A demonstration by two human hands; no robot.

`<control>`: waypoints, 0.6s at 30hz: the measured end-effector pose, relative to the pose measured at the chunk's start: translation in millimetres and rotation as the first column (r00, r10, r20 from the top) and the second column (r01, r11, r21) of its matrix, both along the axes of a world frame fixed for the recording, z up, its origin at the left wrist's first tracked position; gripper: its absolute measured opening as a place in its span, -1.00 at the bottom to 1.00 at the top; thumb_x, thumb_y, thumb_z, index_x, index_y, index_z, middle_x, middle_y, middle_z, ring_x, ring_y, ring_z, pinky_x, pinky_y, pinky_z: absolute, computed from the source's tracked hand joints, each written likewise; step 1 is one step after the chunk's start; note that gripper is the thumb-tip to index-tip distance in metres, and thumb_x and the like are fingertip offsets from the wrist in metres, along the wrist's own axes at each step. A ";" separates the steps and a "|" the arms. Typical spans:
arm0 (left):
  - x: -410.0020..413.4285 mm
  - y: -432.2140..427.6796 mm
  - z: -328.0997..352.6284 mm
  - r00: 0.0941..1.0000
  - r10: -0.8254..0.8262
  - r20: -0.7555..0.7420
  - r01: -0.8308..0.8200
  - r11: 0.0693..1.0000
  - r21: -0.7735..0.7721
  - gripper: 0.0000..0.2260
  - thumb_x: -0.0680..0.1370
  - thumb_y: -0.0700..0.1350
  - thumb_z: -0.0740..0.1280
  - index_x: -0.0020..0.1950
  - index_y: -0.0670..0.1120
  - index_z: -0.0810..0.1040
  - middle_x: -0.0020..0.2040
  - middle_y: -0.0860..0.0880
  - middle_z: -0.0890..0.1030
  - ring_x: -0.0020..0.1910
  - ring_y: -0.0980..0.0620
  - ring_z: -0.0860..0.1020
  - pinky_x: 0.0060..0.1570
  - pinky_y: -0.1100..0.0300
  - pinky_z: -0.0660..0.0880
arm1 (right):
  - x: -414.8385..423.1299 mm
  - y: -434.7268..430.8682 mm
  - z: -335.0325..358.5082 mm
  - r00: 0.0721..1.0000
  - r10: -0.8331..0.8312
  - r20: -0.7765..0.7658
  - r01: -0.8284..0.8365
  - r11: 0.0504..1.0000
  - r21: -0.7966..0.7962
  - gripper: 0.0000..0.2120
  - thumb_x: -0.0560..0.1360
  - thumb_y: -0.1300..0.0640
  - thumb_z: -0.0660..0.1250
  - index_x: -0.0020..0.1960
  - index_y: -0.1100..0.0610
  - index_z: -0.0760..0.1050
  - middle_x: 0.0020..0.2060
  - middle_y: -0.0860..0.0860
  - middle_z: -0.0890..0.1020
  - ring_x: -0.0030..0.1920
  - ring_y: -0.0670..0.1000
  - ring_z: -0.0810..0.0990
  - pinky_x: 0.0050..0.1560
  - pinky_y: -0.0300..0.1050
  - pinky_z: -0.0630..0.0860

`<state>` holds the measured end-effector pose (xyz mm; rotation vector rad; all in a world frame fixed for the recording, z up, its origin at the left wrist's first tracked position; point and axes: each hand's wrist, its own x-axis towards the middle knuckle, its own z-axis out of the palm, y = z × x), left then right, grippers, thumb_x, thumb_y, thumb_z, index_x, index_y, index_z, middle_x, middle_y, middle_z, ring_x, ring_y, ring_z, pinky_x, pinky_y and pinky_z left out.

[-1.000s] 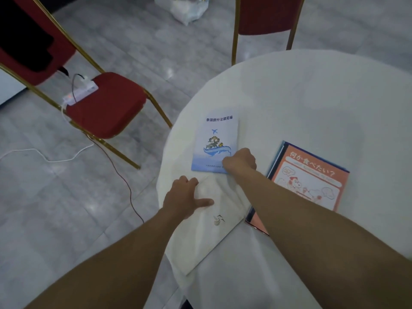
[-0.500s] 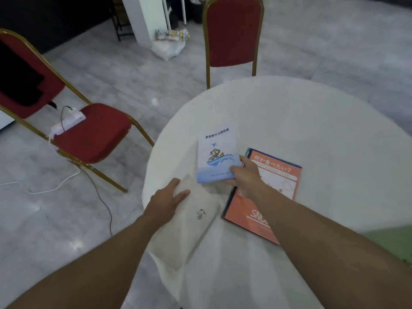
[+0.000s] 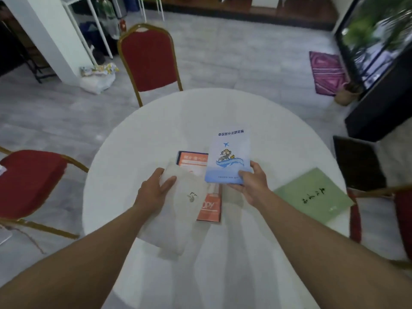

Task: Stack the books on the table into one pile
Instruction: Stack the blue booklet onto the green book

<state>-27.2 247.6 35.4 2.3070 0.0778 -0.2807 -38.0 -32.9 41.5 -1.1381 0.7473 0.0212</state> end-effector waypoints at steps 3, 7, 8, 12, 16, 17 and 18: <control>0.9 -47.1 -3.0 0.997 -0.079 0.003 0.079 0.996 -0.039 -0.66 0.52 0.29 0.23 0.12 0.09 0.45 -0.01 -0.01 0.63 -0.02 -0.13 0.58 0.07 -0.07 0.52 | -27.1 -42.9 1.9 0.989 -0.147 -0.011 0.147 0.989 0.013 -0.57 0.54 0.49 0.15 0.26 0.08 0.41 -0.09 0.04 0.61 -0.17 0.07 0.65 -0.21 0.13 0.64; 0.7 -110.9 -6.4 0.980 -0.199 0.022 0.200 0.976 -0.084 -0.68 0.54 0.25 0.25 0.16 0.07 0.47 0.01 0.06 0.60 -0.01 -0.08 0.57 0.02 0.03 0.47 | -63.9 -93.9 -3.7 0.942 -0.333 -0.040 0.334 0.943 0.000 -0.59 0.55 0.48 0.17 0.26 0.08 0.43 -0.08 0.05 0.62 -0.17 0.07 0.65 -0.28 0.08 0.68; 1.5 -126.9 -7.4 0.971 -0.236 0.025 0.238 0.968 -0.079 -0.68 0.55 0.24 0.25 0.16 0.07 0.47 0.02 0.06 0.60 -0.01 -0.06 0.57 0.03 0.04 0.46 | -73.8 -106.1 -6.0 0.928 -0.369 -0.046 0.369 0.929 -0.003 -0.61 0.55 0.48 0.17 0.23 0.08 0.44 -0.07 0.05 0.62 -0.15 0.08 0.65 -0.22 0.12 0.68; 7.7 -183.2 -11.7 0.930 -0.367 -0.007 0.366 0.930 -0.039 -0.66 0.54 0.24 0.26 0.15 0.02 0.48 0.00 -0.02 0.63 -0.02 -0.11 0.59 0.05 0.01 0.49 | -111.8 -146.4 -12.7 0.859 -0.510 -0.047 0.510 0.860 -0.003 -0.61 0.54 0.50 0.14 0.19 0.09 0.42 -0.09 0.00 0.60 -0.16 0.04 0.64 -0.27 0.05 0.64; 14.9 -236.4 -17.3 0.866 -0.499 -0.016 0.498 0.866 -0.035 -0.67 0.55 0.23 0.25 0.14 0.02 0.48 -0.03 -0.03 0.63 -0.02 -0.13 0.59 0.07 -0.03 0.52 | -145.5 -177.4 -20.9 0.783 -0.620 -0.049 0.620 0.784 0.005 -0.58 0.56 0.49 0.13 0.28 0.09 0.40 -0.03 0.02 0.59 -0.07 0.09 0.63 -0.06 0.17 0.62; 16.6 -249.7 -19.4 0.849 -0.528 -0.021 0.527 0.849 -0.032 -0.66 0.55 0.24 0.24 0.15 0.03 0.48 -0.03 -0.01 0.63 -0.01 -0.13 0.59 0.08 -0.04 0.51 | -153.0 -184.5 -22.8 0.765 -0.642 -0.052 0.643 0.766 0.009 -0.58 0.56 0.49 0.14 0.28 0.09 0.40 -0.01 0.03 0.59 -0.03 0.10 0.63 -0.01 0.19 0.61; 18.1 -263.0 -21.6 0.833 -0.553 -0.024 0.552 0.833 -0.025 -0.65 0.54 0.26 0.23 0.15 0.03 0.48 -0.03 0.00 0.62 0.00 -0.13 0.58 0.10 -0.04 0.50 | -160.2 -191.4 -24.7 0.745 -0.665 -0.056 0.667 0.745 0.012 -0.59 0.56 0.48 0.14 0.28 0.10 0.40 0.00 0.02 0.59 -0.03 0.10 0.63 0.01 0.19 0.61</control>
